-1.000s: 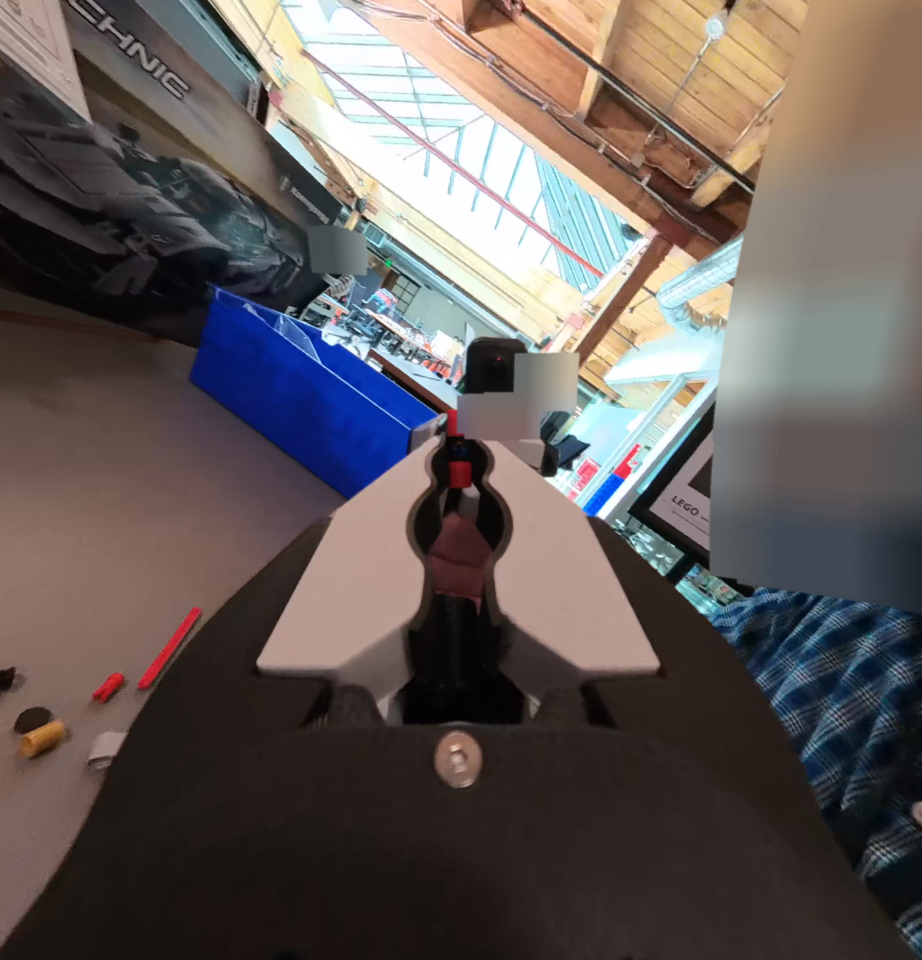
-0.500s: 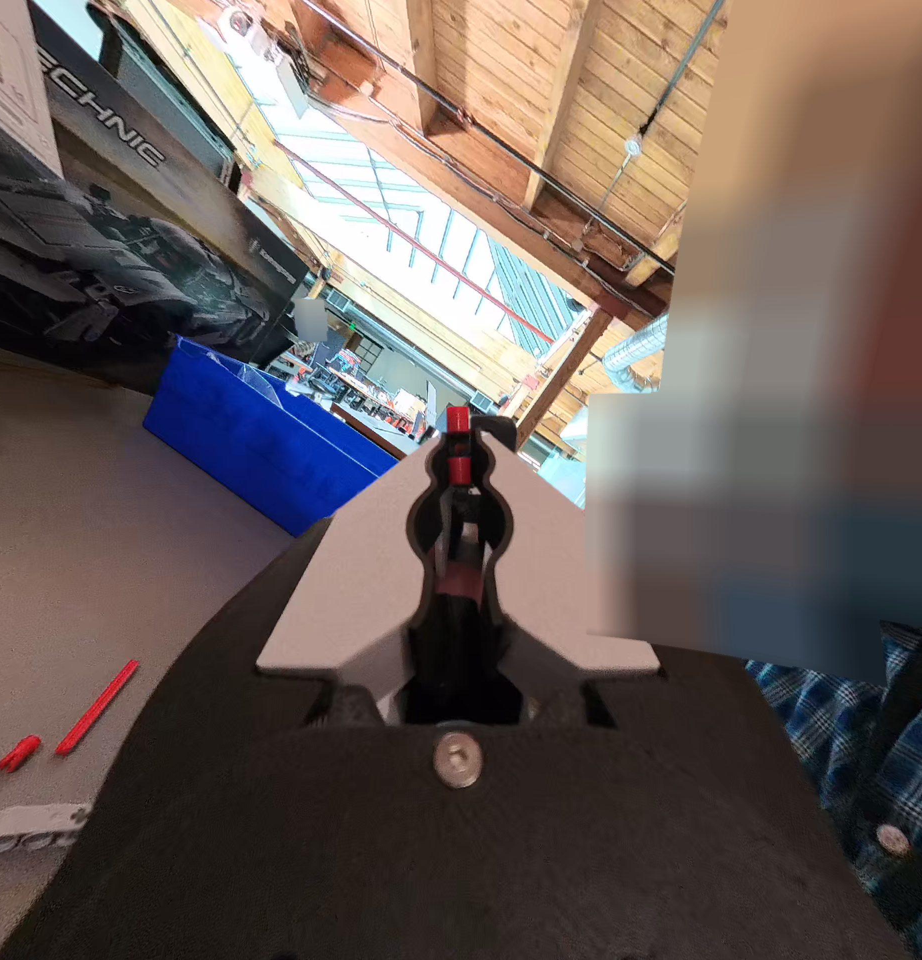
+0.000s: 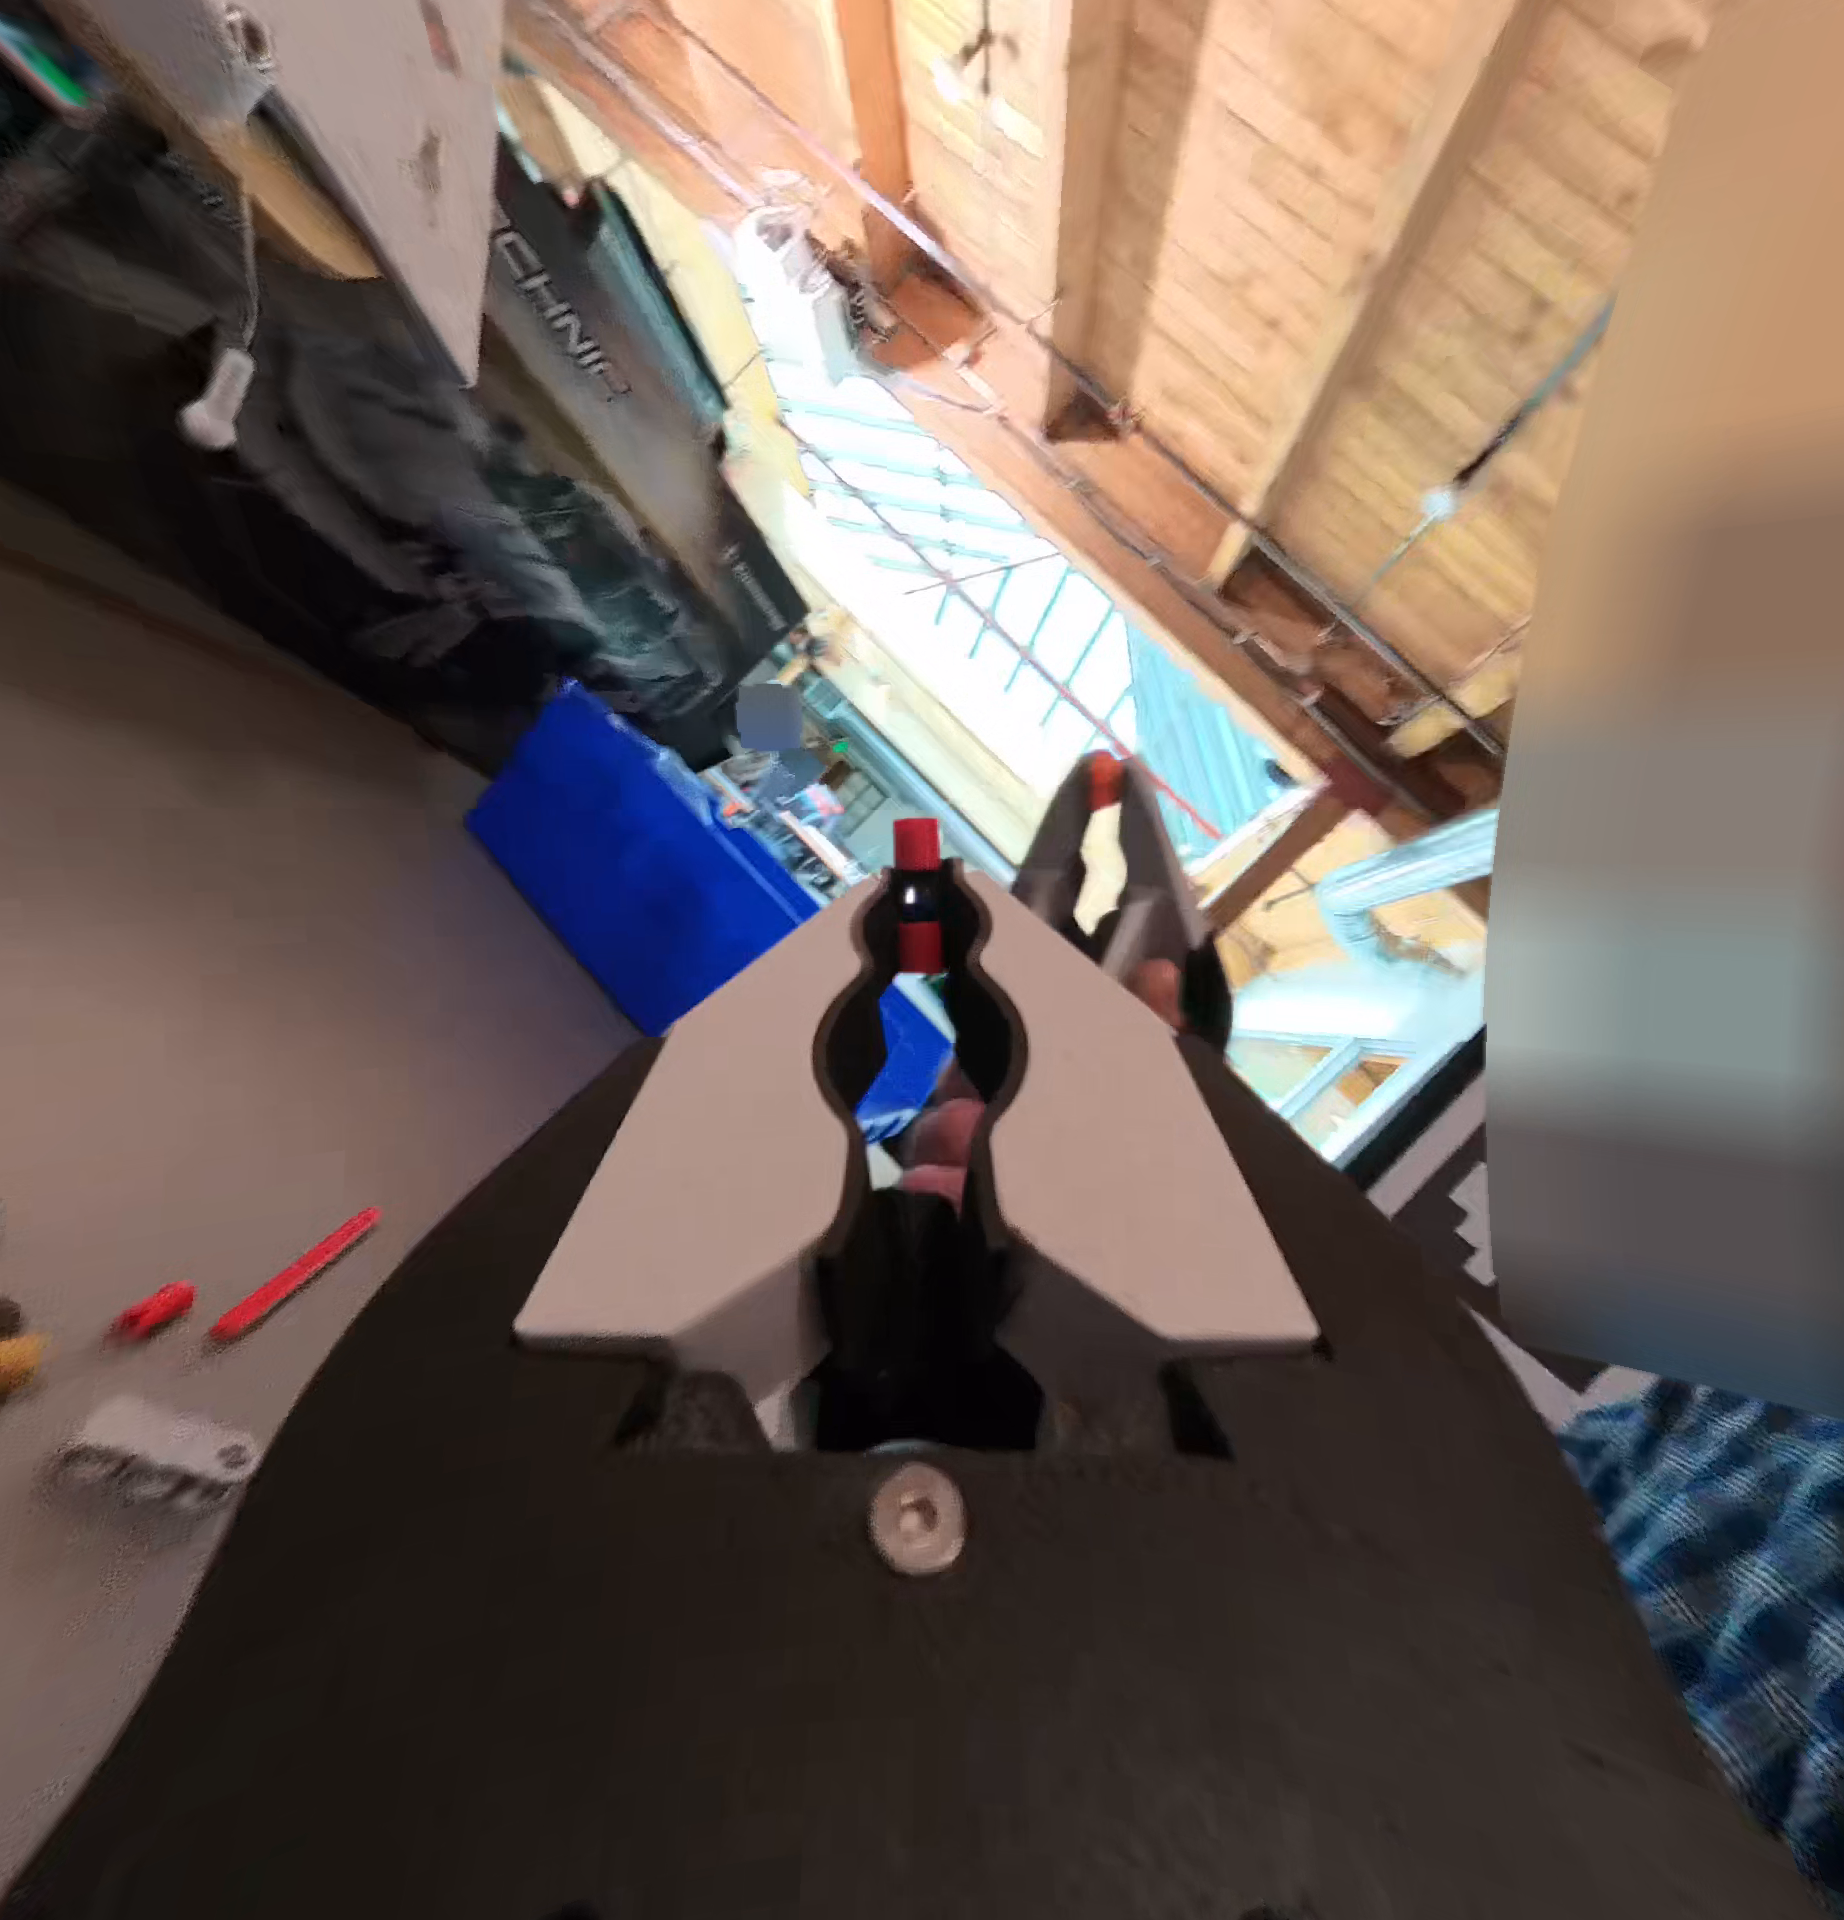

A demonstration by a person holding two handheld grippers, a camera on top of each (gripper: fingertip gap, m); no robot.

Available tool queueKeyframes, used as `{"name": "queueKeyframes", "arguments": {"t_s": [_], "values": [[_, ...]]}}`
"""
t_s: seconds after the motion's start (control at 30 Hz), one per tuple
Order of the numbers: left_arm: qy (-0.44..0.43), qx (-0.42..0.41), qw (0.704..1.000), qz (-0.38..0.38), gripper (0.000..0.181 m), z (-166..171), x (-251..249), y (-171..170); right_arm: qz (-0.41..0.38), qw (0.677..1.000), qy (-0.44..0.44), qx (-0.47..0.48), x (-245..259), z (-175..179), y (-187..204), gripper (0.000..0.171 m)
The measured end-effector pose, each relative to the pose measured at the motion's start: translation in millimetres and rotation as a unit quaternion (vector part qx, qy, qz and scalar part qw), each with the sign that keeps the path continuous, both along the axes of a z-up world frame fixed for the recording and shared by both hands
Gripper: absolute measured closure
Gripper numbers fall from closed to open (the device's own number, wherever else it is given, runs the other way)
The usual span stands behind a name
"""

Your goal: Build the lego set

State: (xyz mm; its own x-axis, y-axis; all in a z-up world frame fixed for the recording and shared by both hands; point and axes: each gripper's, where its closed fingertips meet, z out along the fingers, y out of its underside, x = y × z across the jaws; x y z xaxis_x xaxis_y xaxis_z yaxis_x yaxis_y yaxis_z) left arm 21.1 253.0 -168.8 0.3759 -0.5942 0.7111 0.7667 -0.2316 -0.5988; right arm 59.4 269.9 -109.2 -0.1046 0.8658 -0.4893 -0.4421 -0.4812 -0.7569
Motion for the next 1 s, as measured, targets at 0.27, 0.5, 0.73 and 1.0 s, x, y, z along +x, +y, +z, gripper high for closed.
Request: {"name": "queueKeyframes", "arguments": {"t_s": [0.27,0.5,0.73,1.0], "values": [[0.106,-0.006,0.994,-0.020,0.176,2,9,-2,0.034,0.988,-0.150,0.000,-9,-52,3,0.167],[0.161,-0.093,0.981,-0.057,0.175,-37,3,-9,0.082,0.920,-0.378,0.068,-2,-140,-21,0.167],[0.323,-0.156,0.929,-0.091,0.175,-77,2,-28,0.134,0.837,-0.511,0.144,12,-191,-47,0.158],[0.383,-0.201,0.892,-0.134,0.175,-109,10,-46,0.143,0.815,-0.529,0.187,13,-195,-56,0.145]]}}
